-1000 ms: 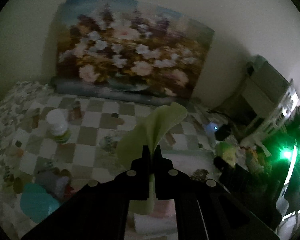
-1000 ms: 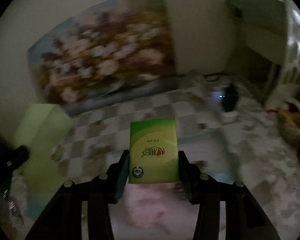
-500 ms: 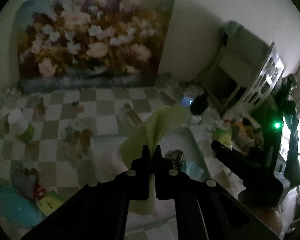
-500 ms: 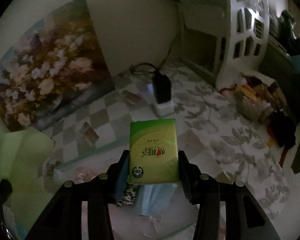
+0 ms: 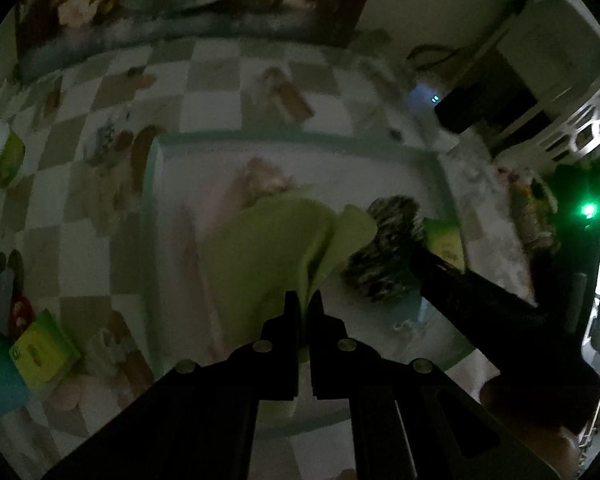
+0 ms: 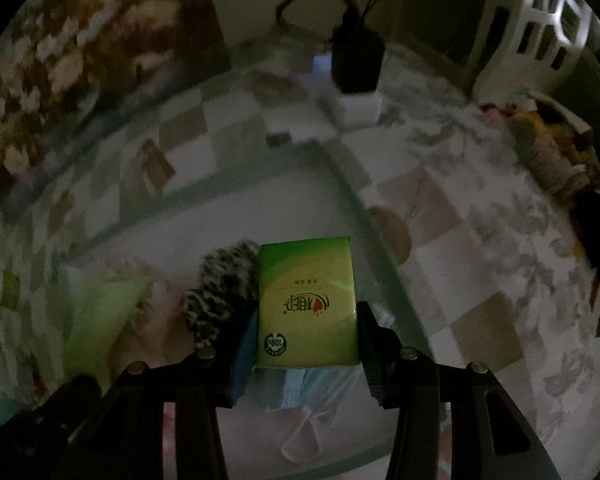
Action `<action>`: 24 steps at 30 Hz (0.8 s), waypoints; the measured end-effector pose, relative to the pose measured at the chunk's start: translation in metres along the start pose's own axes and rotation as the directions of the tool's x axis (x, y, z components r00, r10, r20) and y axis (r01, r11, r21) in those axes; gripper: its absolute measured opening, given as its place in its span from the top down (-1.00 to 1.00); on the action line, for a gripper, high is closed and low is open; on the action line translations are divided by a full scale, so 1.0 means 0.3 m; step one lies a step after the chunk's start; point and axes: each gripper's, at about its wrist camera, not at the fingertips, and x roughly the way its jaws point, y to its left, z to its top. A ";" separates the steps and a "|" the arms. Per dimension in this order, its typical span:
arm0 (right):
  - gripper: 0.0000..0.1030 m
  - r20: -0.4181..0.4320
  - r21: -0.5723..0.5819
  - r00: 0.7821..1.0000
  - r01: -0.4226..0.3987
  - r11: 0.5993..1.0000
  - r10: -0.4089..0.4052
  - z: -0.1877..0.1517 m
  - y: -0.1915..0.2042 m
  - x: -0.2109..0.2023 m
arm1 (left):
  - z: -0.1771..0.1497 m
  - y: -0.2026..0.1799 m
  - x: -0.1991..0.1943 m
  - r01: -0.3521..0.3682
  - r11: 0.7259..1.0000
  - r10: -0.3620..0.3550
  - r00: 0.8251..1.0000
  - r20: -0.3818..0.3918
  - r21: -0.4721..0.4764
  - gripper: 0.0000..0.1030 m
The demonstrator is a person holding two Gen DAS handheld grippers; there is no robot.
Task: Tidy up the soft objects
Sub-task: 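Open the left gripper to drop the green cloth while the right gripper lowers the tissue pack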
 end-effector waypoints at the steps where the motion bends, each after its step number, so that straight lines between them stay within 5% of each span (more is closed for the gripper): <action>1: 0.04 -0.008 -0.003 1.000 0.003 1.000 -0.003 -0.002 0.002 0.007 | -0.001 0.001 0.007 -0.006 1.000 0.006 1.000 -0.008 -0.003 0.93; 18: -0.01 -0.040 -0.040 0.999 0.020 0.999 -0.022 -0.017 0.014 0.029 | -0.006 -0.021 0.024 -0.063 0.997 0.065 0.997 -0.050 0.039 0.89; 24: -0.16 -0.019 -0.045 1.000 -0.001 0.999 0.000 -0.018 0.023 -0.004 | 0.002 -0.039 -0.034 -0.052 0.997 0.053 0.998 -0.022 0.052 0.63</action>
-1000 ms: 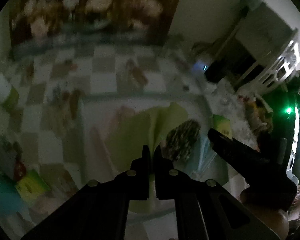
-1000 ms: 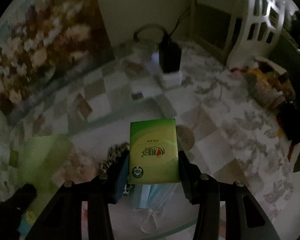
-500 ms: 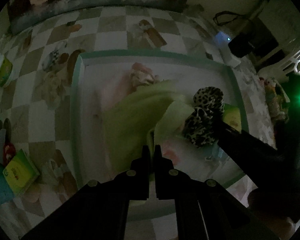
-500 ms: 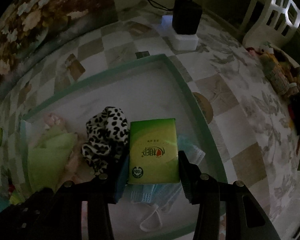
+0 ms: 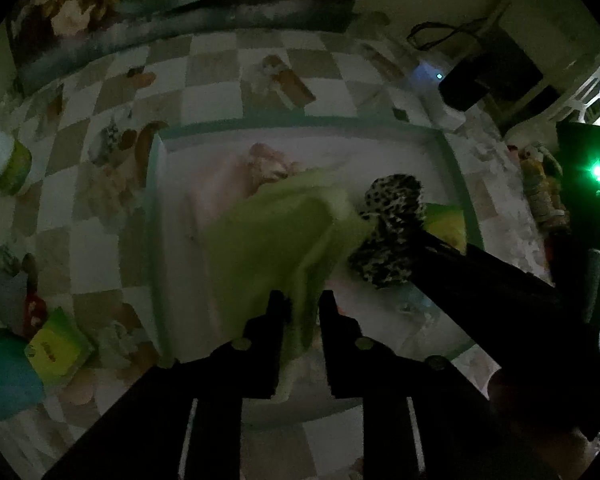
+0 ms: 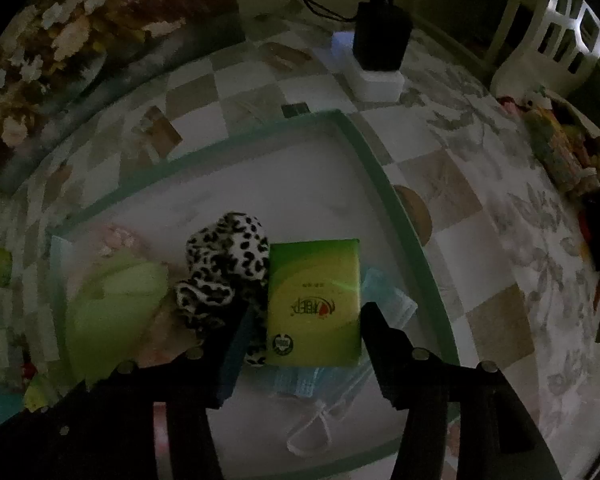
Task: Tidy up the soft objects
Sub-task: 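Open the left gripper to drop the green cloth while the right gripper lowers the tissue pack, then move both grippers back toward the remaining items beside the tray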
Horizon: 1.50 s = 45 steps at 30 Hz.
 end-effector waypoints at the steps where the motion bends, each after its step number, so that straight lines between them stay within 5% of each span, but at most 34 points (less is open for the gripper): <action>1: -0.16 0.006 -0.003 1.000 -0.001 1.000 0.001 0.004 0.004 -0.008 | 0.004 0.000 -0.015 0.007 1.000 -0.007 1.000 0.009 0.003 0.61; 11: -0.31 0.109 -0.025 0.994 -0.024 0.999 0.026 0.024 0.045 -0.130 | 0.035 0.086 -0.147 -0.020 0.997 0.029 0.991 0.127 -0.072 -0.05; 13: -0.44 0.121 -0.037 0.992 -0.029 0.999 0.033 0.026 0.063 -0.147 | 0.047 0.138 -0.159 -0.054 0.992 0.070 0.987 0.144 -0.111 -0.13; 15: -0.49 0.131 -0.059 0.991 -0.030 0.998 0.038 0.027 0.088 -0.155 | 0.057 0.195 -0.167 -0.101 0.984 0.123 0.981 0.152 -0.145 -0.42; 22: -0.95 0.149 -0.147 0.984 -0.073 0.986 0.095 0.000 0.222 -0.180 | 0.050 0.425 -0.194 -0.164 0.951 0.205 0.969 0.139 -0.264 -0.74; 34: -1.00 0.098 -0.310 0.950 -0.253 0.917 0.295 -0.099 0.497 -0.225 | -0.047 0.794 -0.347 -0.244 0.861 0.337 0.931 0.142 -0.447 -0.75; 45: -1.00 -0.088 -0.488 0.925 -0.363 0.794 0.369 -0.258 0.744 -0.149 | -0.075 0.856 -0.318 -0.226 0.863 0.291 0.954 0.078 -0.453 -0.75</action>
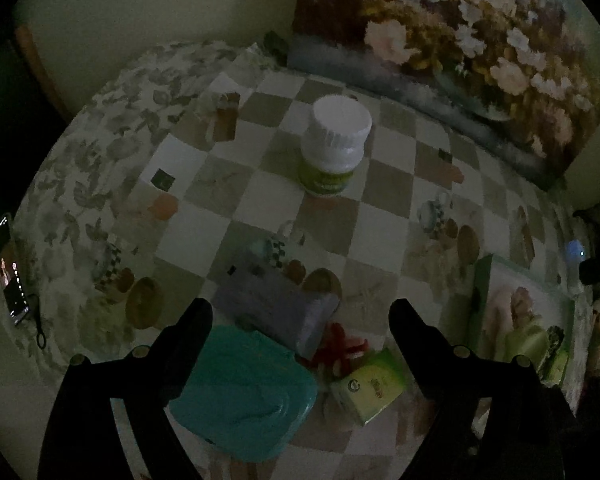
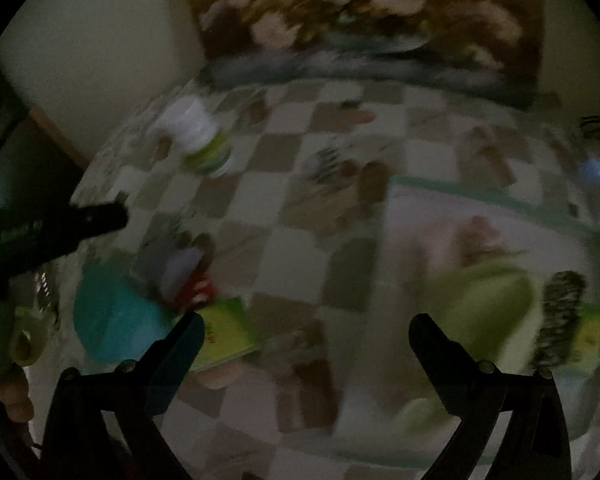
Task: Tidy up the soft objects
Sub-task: 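Move both grippers back toward the remaining items beside the tray, then grasp the green tissue pack with the right gripper while the left gripper grasps the red bow item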
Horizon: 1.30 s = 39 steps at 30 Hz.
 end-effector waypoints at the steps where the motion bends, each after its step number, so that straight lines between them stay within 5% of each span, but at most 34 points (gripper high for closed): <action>1: -1.00 -0.008 -0.010 1.000 -0.005 1.000 0.005 -0.003 0.009 0.010 | 0.001 -0.005 0.006 0.002 1.000 -0.002 1.000 -0.008 0.003 -0.75; 12: -1.00 -0.124 -0.113 0.990 -0.078 0.991 0.064 -0.040 0.114 0.164 | 0.015 0.007 0.061 0.025 1.000 -0.025 0.998 -0.058 -0.012 -0.75; 20: -1.00 -0.130 -0.139 0.989 -0.092 0.986 0.074 -0.037 0.152 0.215 | 0.026 0.050 0.077 0.028 0.998 -0.032 0.997 -0.076 -0.050 -0.75; 31: -0.41 -0.128 -0.131 0.985 -0.132 0.983 0.115 -0.025 0.136 0.210 | 0.031 0.039 0.109 0.023 0.999 -0.027 0.994 -0.102 -0.043 -0.75; 39: -0.32 -0.149 -0.125 0.979 -0.155 0.980 0.136 -0.034 0.130 0.220 | 0.029 0.023 0.114 0.016 0.999 -0.019 0.994 -0.105 -0.028 -0.75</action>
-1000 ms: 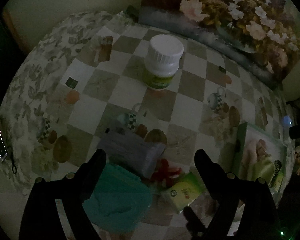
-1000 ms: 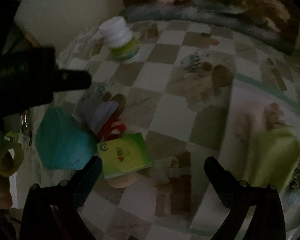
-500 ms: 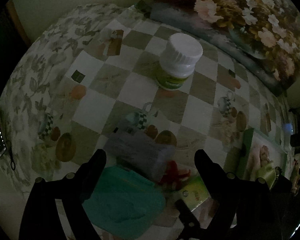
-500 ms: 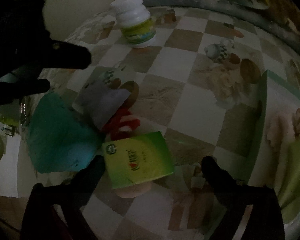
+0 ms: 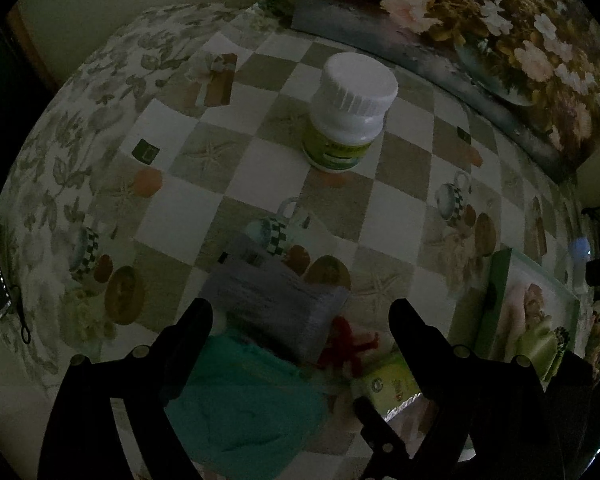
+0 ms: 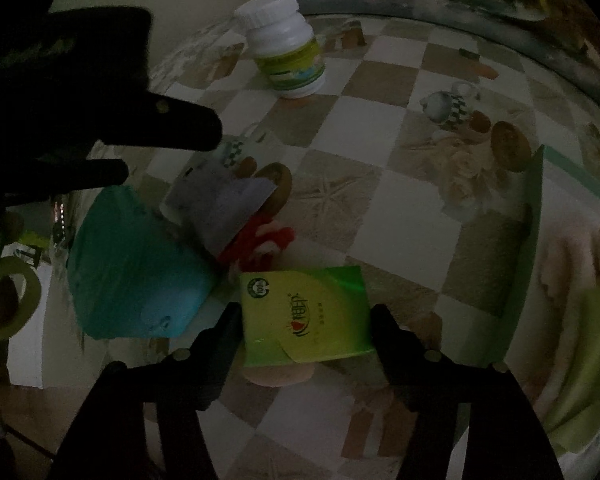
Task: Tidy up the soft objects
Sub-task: 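Grasp the green tissue pack with the right gripper while the left gripper grasps the red bow item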
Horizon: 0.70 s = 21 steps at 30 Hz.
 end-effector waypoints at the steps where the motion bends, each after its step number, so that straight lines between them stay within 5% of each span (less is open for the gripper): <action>1: -0.32 -0.007 0.001 1.000 -0.005 1.000 0.005 -0.002 -0.003 0.005 | 0.000 0.000 0.000 -0.001 1.000 0.001 1.000 0.000 -0.001 -0.75; 21: -0.28 0.039 0.094 0.997 0.057 0.994 -0.061 0.020 -0.080 -0.061 | 0.007 -0.045 0.037 -0.016 0.999 0.017 1.000 -0.012 0.050 -0.74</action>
